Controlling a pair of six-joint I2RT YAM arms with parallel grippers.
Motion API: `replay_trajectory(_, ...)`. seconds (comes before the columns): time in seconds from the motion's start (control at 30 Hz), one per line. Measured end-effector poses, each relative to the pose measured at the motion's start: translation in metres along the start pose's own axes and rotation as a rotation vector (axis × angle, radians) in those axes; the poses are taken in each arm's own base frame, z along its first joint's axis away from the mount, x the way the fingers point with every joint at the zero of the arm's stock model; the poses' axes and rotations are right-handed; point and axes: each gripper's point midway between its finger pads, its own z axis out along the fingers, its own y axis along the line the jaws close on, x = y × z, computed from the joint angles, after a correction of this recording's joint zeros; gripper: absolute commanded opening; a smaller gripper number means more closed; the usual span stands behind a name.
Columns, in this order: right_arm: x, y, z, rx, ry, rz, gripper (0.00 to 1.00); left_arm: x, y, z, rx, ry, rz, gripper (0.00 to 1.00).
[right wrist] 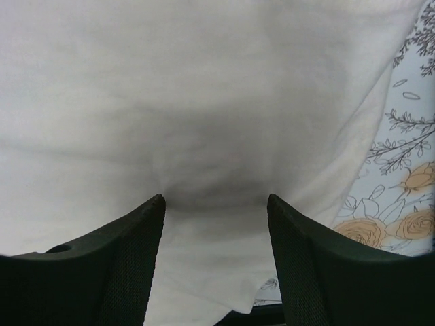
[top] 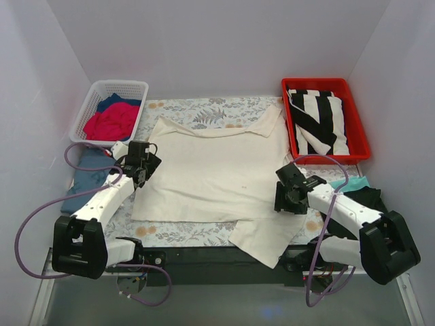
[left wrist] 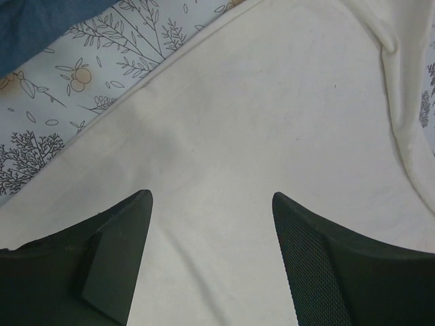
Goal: Fold and stack the t-shirts
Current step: Fold the tshirt
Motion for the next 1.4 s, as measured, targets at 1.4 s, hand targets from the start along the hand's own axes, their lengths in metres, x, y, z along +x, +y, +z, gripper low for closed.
replay_trajectory(1.4,-0.220,0.108,0.039,0.024,-0.321,-0.282,0.72,-0.059,-0.202,0.211,0.066,-0.157,0.004,0.54)
